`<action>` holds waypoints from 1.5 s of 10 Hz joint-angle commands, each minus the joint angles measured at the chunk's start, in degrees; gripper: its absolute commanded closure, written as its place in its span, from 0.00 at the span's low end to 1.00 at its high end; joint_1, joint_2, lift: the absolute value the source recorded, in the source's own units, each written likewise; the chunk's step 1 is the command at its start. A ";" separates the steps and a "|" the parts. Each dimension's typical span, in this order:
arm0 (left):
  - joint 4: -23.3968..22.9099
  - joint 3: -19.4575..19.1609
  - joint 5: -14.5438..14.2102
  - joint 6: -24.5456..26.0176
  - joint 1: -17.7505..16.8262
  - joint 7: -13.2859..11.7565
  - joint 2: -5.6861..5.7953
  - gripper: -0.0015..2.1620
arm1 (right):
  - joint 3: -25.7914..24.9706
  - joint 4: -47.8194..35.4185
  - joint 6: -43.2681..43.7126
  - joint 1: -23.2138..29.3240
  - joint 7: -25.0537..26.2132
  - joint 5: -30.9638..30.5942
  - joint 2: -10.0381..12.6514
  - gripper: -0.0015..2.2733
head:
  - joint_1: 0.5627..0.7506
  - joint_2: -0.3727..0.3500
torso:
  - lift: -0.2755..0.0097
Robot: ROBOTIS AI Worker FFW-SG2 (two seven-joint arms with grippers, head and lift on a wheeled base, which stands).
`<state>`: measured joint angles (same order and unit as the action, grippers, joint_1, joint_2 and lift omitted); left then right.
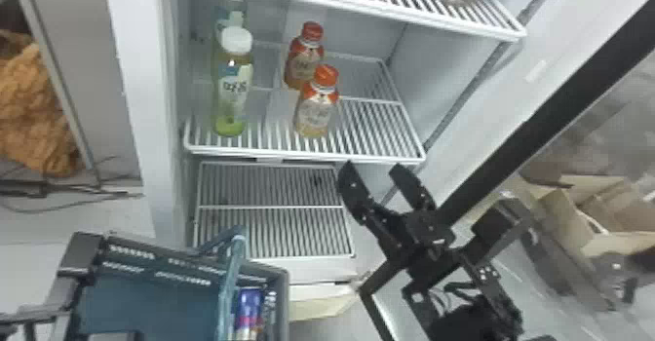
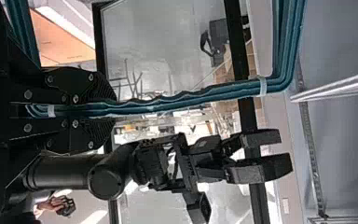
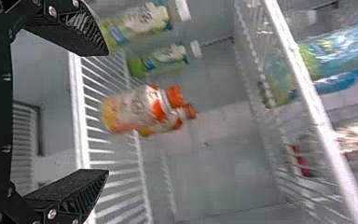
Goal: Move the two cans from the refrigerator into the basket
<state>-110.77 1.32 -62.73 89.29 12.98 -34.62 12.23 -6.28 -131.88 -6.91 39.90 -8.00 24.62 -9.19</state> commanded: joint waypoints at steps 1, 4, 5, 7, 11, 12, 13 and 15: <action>0.03 0.05 -0.11 0.74 0.10 -0.01 -0.10 0.56 | 1.25 2.30 8.32 -0.39 1.93 -3.25 -0.04 0.05 | 0.70 0.03 | 0.03; 0.03 -0.29 -0.22 0.74 0.38 0.61 -0.01 0.56 | 2.74 9.05 22.24 -0.95 4.48 -6.57 -0.21 0.06 | 0.70 0.03 | 0.03; 0.03 -0.40 -0.56 0.74 0.66 0.70 -0.01 0.56 | 3.77 10.46 24.07 -0.95 6.15 -6.22 -0.39 0.06 | 0.70 0.03 | 0.03; 0.03 -0.17 -0.56 0.74 0.52 0.78 -0.01 0.56 | 4.22 12.85 23.79 -1.79 6.41 -6.68 -0.39 0.06 | 0.70 0.03 | 0.03; 0.03 0.05 -0.91 0.74 0.38 0.78 -0.01 0.56 | 4.22 12.85 23.37 -1.79 6.41 -6.80 -0.39 0.06 | 0.70 0.03 | 0.03; 0.03 0.05 -0.91 0.74 0.52 0.78 -0.01 0.56 | 4.22 12.71 23.37 -1.65 6.41 -6.80 -0.39 0.06 | 0.70 0.03 | 0.03; 0.03 0.05 -0.91 0.74 0.52 0.78 -0.10 0.56 | 4.22 12.57 23.37 -1.65 6.41 -6.80 -0.39 0.06 | 0.70 0.03 | 0.03; 0.17 -0.06 -0.91 0.74 0.66 0.78 -0.10 0.56 | 4.11 12.42 23.37 -1.51 6.41 -6.80 -0.39 0.06 | 0.70 0.03 | 0.03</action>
<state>-110.69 1.31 -63.64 89.29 13.62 -33.83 12.13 -2.14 -119.44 16.45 38.41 -1.58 17.82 -9.58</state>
